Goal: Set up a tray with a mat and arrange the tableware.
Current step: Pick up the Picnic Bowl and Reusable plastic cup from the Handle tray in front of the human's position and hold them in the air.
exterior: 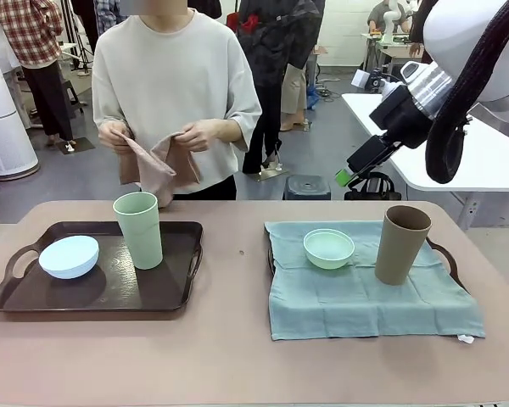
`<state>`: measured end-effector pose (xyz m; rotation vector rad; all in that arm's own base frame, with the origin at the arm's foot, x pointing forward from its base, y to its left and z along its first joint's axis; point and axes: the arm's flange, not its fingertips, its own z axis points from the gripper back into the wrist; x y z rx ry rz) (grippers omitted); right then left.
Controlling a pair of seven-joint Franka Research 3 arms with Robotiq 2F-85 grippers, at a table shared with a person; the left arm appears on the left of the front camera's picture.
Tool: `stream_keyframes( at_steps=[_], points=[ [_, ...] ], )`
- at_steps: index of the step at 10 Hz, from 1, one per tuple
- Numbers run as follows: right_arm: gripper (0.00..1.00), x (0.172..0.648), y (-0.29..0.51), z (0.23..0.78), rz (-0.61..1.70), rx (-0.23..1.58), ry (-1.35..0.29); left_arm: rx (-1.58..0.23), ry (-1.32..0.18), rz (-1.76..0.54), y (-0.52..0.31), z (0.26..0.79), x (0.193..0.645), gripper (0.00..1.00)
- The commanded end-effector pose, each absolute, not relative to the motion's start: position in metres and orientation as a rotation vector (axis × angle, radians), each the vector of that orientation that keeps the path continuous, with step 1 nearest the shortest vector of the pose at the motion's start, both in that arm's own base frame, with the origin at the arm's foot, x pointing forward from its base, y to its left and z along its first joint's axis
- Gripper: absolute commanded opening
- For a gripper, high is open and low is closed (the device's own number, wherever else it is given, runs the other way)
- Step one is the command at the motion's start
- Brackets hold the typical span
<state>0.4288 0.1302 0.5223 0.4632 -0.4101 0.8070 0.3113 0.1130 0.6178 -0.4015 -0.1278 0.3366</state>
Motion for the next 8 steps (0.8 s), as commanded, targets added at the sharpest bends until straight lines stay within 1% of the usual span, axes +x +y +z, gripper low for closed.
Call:
stream_keyframes(
  at_steps=[1, 2, 3, 4, 5, 6, 7, 8],
  points=[
    [1.00, 0.427, 0.123, 0.513, 0.894, 0.426, -0.457, -0.401, -0.127, 0.337, 0.113, 0.618, 0.311, 1.00],
    [1.00, 0.446, 0.148, 0.507, 0.995, 0.426, -0.485, -0.165, -0.202, 0.349, 0.104, 0.611, 0.340, 1.00],
    [1.00, 0.466, 0.174, 0.501, 1.072, 0.402, -0.532, -0.083, -0.205, 0.315, 0.097, 0.605, 0.356, 1.00],
    [1.00, 0.488, 0.201, 0.494, 1.133, 0.426, -0.547, -0.031, -0.218, 0.241, 0.091, 0.605, 0.368, 1.00],
    [1.00, 0.507, 0.223, 0.480, 1.168, 0.422, -0.582, -0.022, -0.229, 0.191, 0.086, 0.596, 0.371, 1.00],
    [1.00, 0.527, 0.252, 0.469, 1.218, 0.458, -0.639, 0.018, -0.223, 0.158, 0.088, 0.589, 0.383, 1.00],
    [1.00, 0.537, 0.276, 0.460, 1.281, 0.476, -0.682, 0.039, -0.232, 0.138, 0.089, 0.578, 0.388, 1.00],
    [1.00, 0.546, 0.302, 0.450, 1.344, 0.588, -0.658, 0.048, -0.235, 0.124, 0.089, 0.568, 0.394, 1.00]
  ],
)
